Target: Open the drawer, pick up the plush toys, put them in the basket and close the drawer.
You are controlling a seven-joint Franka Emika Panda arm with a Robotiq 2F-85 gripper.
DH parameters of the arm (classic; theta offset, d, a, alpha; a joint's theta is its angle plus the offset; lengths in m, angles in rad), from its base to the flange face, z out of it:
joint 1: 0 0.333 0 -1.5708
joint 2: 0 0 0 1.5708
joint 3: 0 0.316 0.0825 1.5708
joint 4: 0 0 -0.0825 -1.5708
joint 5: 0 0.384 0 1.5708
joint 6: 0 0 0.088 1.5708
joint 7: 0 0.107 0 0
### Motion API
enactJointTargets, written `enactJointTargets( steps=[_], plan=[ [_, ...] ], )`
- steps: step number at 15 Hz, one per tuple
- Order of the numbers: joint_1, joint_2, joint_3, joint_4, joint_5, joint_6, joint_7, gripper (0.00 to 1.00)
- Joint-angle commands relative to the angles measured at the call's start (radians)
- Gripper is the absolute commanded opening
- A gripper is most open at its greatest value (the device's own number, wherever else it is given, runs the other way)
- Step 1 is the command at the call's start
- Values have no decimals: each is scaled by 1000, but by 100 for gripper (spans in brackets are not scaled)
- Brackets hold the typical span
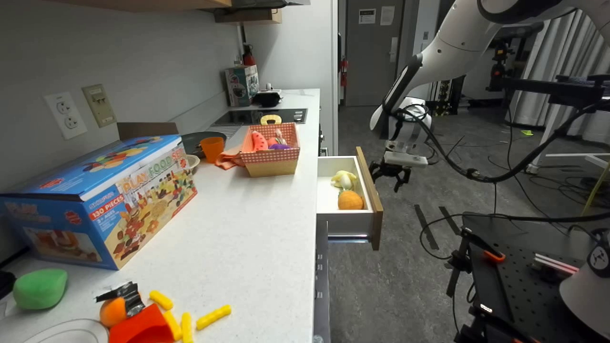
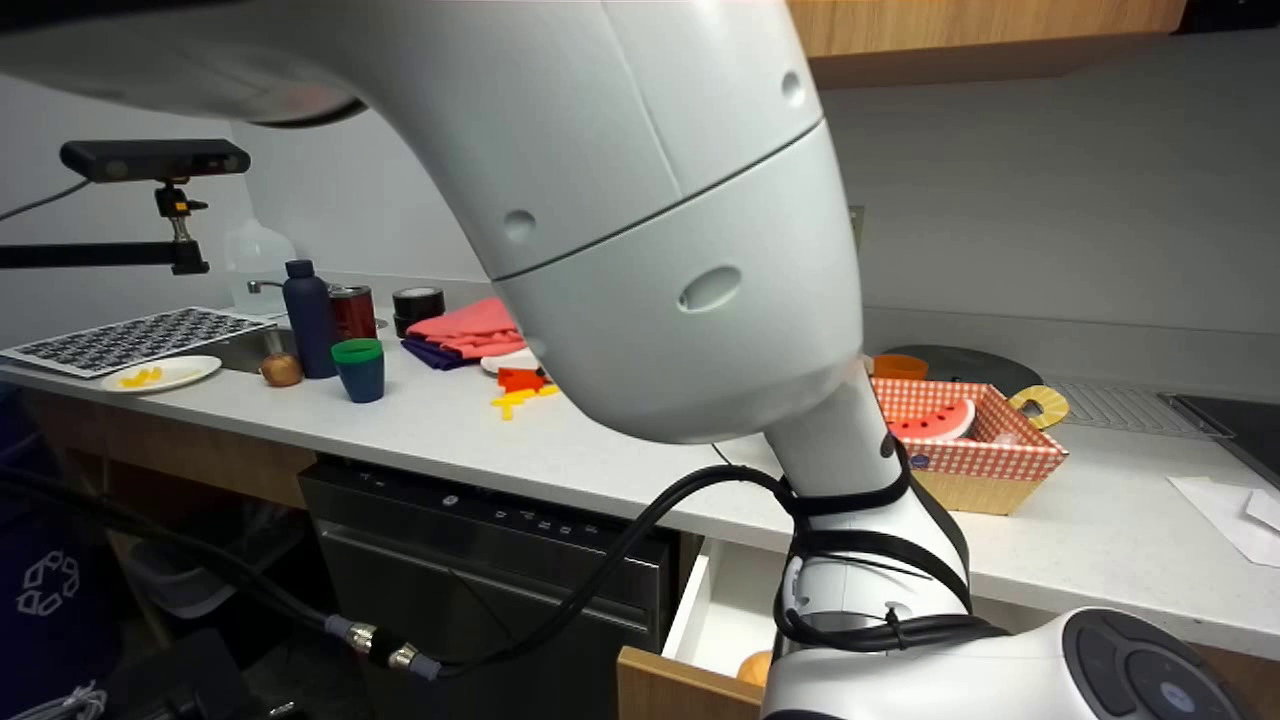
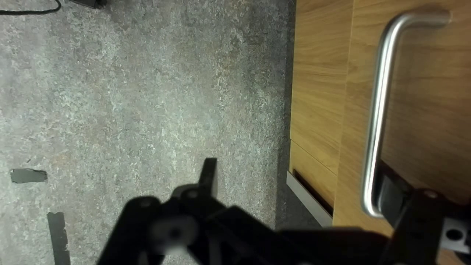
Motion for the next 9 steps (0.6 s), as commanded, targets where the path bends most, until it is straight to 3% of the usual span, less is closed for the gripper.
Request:
enactJointTargets(
  steps=[1, 5, 9],
  plan=[
    [-6, 4, 6, 6, 8, -1, -8, 100],
    [-19, -11, 33, -9, 11, -5, -61, 100],
    [-105, -95, 112, -89, 26, -55, -212, 100]
  ],
)
